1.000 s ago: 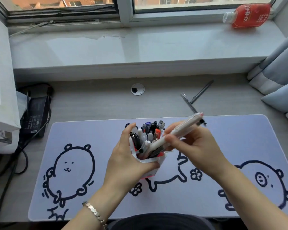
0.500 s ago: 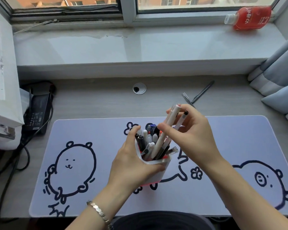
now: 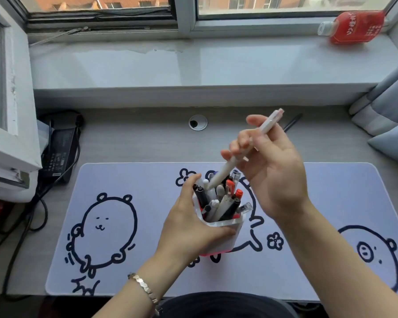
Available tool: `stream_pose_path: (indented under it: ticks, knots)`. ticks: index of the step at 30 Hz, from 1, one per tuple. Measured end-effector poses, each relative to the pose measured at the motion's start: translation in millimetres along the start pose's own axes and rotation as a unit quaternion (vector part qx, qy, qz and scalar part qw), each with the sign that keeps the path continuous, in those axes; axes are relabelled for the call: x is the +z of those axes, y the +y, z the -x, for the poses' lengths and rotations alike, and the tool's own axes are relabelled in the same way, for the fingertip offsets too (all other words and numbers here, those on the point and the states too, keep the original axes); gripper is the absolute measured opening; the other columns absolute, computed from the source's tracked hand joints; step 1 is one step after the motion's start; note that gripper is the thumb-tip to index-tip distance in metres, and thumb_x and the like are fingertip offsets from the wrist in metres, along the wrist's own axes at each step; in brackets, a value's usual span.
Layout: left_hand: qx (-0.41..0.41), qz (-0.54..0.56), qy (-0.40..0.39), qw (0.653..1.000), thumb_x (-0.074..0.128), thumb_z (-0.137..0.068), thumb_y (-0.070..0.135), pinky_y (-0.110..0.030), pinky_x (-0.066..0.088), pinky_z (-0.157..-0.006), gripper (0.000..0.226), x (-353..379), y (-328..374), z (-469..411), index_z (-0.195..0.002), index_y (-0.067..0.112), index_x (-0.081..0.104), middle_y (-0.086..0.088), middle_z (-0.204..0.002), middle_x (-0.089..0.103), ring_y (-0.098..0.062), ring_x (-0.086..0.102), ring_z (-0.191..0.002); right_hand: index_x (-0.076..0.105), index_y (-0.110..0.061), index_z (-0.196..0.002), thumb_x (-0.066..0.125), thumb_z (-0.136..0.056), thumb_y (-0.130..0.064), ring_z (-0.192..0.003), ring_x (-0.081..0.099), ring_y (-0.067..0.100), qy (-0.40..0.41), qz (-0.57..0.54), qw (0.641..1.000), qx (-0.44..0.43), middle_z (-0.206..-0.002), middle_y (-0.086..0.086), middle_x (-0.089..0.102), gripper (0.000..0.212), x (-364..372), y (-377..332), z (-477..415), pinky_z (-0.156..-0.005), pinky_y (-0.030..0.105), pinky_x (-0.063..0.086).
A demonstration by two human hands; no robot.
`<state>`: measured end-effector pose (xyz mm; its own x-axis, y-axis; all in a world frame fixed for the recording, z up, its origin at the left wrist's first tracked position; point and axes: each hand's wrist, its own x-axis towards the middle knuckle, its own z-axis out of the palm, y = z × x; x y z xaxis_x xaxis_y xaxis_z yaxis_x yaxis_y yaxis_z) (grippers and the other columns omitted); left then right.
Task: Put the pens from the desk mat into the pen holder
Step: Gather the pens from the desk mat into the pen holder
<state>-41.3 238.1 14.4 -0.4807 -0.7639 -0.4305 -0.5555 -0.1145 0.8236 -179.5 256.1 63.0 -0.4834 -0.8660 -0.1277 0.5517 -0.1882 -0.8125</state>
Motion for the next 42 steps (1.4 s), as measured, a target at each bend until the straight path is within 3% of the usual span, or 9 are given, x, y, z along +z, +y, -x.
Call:
stream_pose_path:
  ticks: [3,7,22,26,31,34,37,40,42]
  knots:
    - [-0.009,0.009,-0.002,1.000,0.086,-0.054,0.026,-0.009,0.044,-0.073,0.088,0.7,-0.9,1.0,-0.119,0.049,0.032,0.032,-0.093,0.051,0.029,0.047,-0.079,0.046,-0.017,-0.068,0.028,-0.094,-0.046,-0.039,0.027,0.008,0.076,-0.150,0.984,0.055,-0.046,-0.006,0.032,0.043,0.8,2.1,-10.6,-0.041,0.017,0.028]
    - [0.001,-0.030,0.001,1.000,0.080,-0.043,0.041,-0.025,0.045,-0.086,0.097,1.9,-4.7,-0.9,-0.123,0.053,0.027,0.024,-0.107,0.053,-0.002,0.053,-0.098,0.029,-0.018,-0.043,0.035,-0.075,-0.048,-0.031,0.015,0.009,0.102,-0.187,0.976,0.053,-0.033,-0.006,0.022,0.045,-8.9,-3.3,-15.7,-0.039,0.017,0.011]
    - [0.029,-0.052,0.014,0.998,0.084,-0.044,0.042,-0.027,0.043,-0.089,0.099,0.1,-6.9,-5.8,-0.124,0.051,0.027,0.022,-0.108,0.049,-0.009,0.051,-0.104,0.020,-0.017,-0.042,0.030,-0.071,-0.058,-0.042,0.008,0.014,0.007,-0.126,0.992,0.019,-0.044,-0.002,0.011,0.051,-7.3,-12.1,12.8,-0.041,0.022,0.014]
    - [0.026,-0.054,0.015,0.998,0.086,-0.044,0.039,-0.027,0.044,-0.089,0.100,-0.4,-7.3,-4.2,-0.124,0.051,0.027,0.025,-0.105,0.048,-0.009,0.051,-0.102,0.032,-0.016,-0.041,0.039,-0.069,-0.057,-0.041,0.017,0.013,-0.021,-0.127,0.992,0.012,-0.041,-0.005,0.023,0.050,-10.5,-9.3,16.0,-0.041,0.021,0.021]
    - [0.023,-0.010,0.019,1.000,0.085,-0.049,0.037,-0.011,0.041,-0.079,0.091,-1.6,-0.2,2.2,-0.120,0.050,0.030,0.031,-0.097,0.052,0.026,0.048,-0.085,0.056,-0.019,-0.062,0.041,-0.090,-0.043,-0.055,0.048,0.014,0.015,0.094,0.993,-0.074,-0.055,-0.005,0.051,0.039,-14.8,18.8,23.1,-0.061,0.026,0.042]
    - [0.013,0.001,0.019,1.000,0.087,-0.050,0.031,-0.004,0.036,-0.069,0.092,-4.8,-0.6,0.8,-0.121,0.049,0.031,0.035,-0.088,0.047,0.038,0.038,-0.075,0.061,-0.026,-0.091,0.043,-0.087,-0.050,-0.071,0.056,0.002,-0.019,0.291,0.938,-0.189,-0.073,-0.009,0.056,0.030,-23.6,24.7,27.4,-0.071,0.014,0.045]
    - [0.005,0.001,0.027,1.000,0.088,-0.047,0.032,-0.004,0.040,-0.070,0.093,-9.7,-0.6,-2.3,-0.114,0.055,0.028,0.031,-0.091,0.050,0.033,0.044,-0.078,0.061,-0.029,-0.097,0.058,-0.082,-0.034,-0.076,0.057,-0.001,-0.039,0.398,0.895,-0.201,-0.083,-0.002,0.058,0.016,-32.7,25.4,30.0,-0.072,0.006,0.043]
    - [0.025,-0.043,0.056,0.997,0.083,-0.044,0.044,-0.025,0.046,-0.089,0.101,-9.4,-1.9,-1.5,-0.123,0.058,0.022,0.019,-0.110,0.056,0.003,0.055,-0.103,0.065,-0.038,-0.094,0.068,-0.069,-0.032,-0.076,0.064,0.004,-0.027,0.381,0.911,-0.157,-0.078,-0.006,0.067,0.026,-36.8,23.9,29.3,-0.074,0.009,0.046]
    - [0.043,-0.071,0.065,0.994,0.083,-0.047,0.045,-0.030,0.044,-0.092,0.109,-7.2,-1.8,1.5,-0.128,0.059,0.012,0.020,-0.114,0.052,-0.009,0.053,-0.110,0.067,-0.033,-0.091,0.071,-0.066,-0.033,-0.080,0.060,0.005,-0.025,0.444,0.874,-0.195,-0.073,-0.017,0.065,0.025,-34.6,20.4,27.4,-0.077,0.010,0.044]
